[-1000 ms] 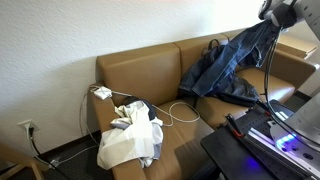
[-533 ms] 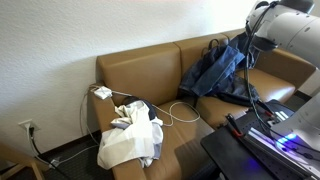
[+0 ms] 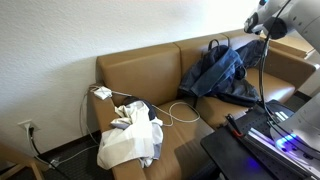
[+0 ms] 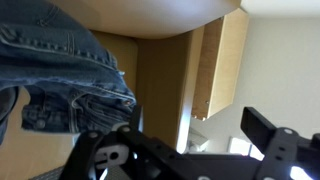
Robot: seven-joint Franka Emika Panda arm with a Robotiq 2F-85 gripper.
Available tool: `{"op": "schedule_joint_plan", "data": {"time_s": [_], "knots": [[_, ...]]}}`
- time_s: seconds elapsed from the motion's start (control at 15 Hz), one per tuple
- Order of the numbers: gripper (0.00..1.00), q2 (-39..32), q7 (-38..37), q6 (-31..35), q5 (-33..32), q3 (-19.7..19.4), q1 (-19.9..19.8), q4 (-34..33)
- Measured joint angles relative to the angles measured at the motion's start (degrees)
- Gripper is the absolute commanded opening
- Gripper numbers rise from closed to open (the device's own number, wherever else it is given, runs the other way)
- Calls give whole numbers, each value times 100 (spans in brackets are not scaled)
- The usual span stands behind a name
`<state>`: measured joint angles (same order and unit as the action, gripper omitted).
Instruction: Arrange the cloth and the bags on the table
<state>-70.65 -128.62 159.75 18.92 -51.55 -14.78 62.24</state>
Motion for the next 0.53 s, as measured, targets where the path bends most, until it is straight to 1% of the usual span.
{"op": "schedule_joint_plan", "data": {"time_s": [0.13, 0.2, 0.27, 0.33, 0.47, 0.53], "knots": [[100, 356, 555, -388, -146, 746, -563, -219], [100, 488, 793, -512, -184, 1025, -780, -301], [100, 573, 922, -559, -203, 1173, -910, -347], [100, 604, 968, -576, -216, 1235, -968, -378], [100, 596, 970, -632, -217, 1252, -964, -397], [100, 621, 1054, -779, -203, 1336, -936, -385]]}}
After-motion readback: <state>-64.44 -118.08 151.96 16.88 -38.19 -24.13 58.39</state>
